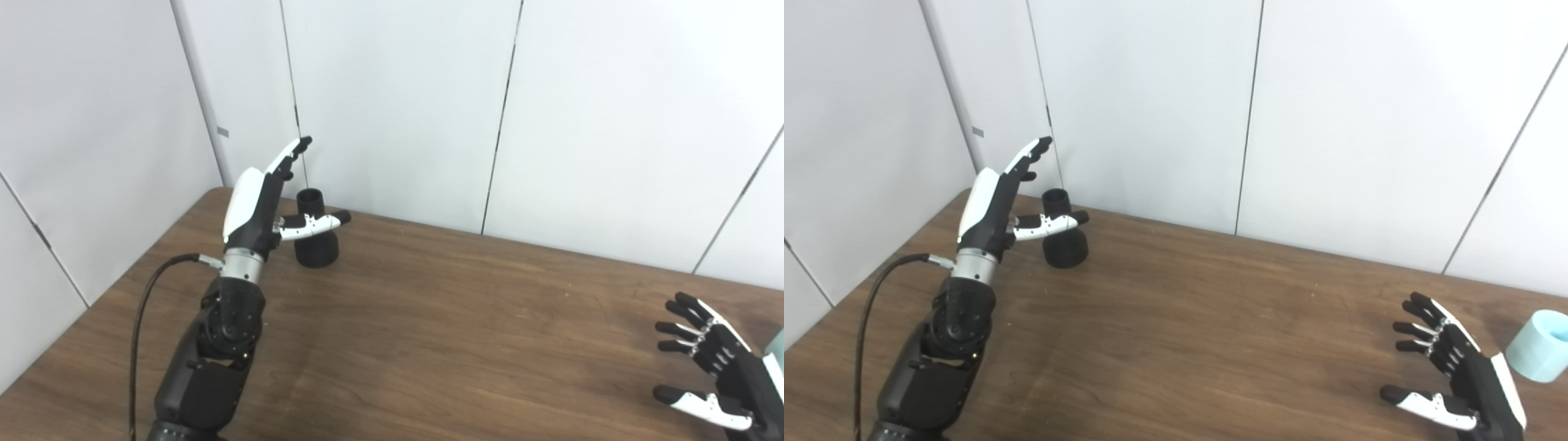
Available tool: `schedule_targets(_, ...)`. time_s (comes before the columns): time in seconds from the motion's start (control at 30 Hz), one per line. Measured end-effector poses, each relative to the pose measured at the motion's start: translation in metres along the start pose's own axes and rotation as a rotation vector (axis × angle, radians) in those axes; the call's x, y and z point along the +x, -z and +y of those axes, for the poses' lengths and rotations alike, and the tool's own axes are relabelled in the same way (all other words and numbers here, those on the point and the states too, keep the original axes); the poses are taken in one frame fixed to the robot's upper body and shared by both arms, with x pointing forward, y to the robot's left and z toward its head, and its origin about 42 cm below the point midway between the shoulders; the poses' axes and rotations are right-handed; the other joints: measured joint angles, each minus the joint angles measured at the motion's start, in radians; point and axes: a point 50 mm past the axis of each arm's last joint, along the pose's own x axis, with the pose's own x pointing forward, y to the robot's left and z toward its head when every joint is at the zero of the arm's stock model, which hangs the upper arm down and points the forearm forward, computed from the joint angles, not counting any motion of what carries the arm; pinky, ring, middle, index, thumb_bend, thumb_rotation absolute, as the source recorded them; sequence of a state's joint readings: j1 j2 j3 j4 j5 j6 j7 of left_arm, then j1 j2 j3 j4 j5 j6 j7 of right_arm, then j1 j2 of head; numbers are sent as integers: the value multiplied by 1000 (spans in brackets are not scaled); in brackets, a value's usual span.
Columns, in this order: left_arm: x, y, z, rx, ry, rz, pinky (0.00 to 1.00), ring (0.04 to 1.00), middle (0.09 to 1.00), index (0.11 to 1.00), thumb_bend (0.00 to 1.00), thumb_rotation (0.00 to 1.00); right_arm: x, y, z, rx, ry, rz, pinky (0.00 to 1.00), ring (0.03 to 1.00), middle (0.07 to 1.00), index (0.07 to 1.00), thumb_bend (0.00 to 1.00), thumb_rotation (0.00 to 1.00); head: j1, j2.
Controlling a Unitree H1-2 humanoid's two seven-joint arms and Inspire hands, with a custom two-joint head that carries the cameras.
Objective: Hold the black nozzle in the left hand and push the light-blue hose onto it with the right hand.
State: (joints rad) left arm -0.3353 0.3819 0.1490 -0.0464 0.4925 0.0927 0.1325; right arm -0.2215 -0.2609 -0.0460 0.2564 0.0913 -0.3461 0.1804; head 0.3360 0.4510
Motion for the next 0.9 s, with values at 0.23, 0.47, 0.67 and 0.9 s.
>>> schedule_targets(0.23, 5, 2, 1, 30, -9, 98, 870, 998, 977, 954, 823, 304, 0, 0, -1, -7, 5, 2, 636, 748, 846, 865, 944, 343, -2, 2)
schedule_targets(0.47, 6, 5, -4, 39, 46, 184, 919, 1000, 1000, 999, 890, 305, 0, 0, -1, -7, 5, 1, 637, 747, 846, 864, 942, 338, -5, 15)
schedule_targets(0.67, 6, 8, -4, 79, 87, 265, 999, 1000, 1000, 1000, 944, 330, -1, -1, 0, -10, 4, -1, 642, 750, 849, 867, 936, 333, -12, 20)
schedule_targets(0.9, 16, 3, 0, 91, 71, 287, 1000, 1000, 1000, 1000, 969, 358, -2, -1, 0, -14, 4, -1, 644, 738, 845, 868, 933, 331, -17, 25)
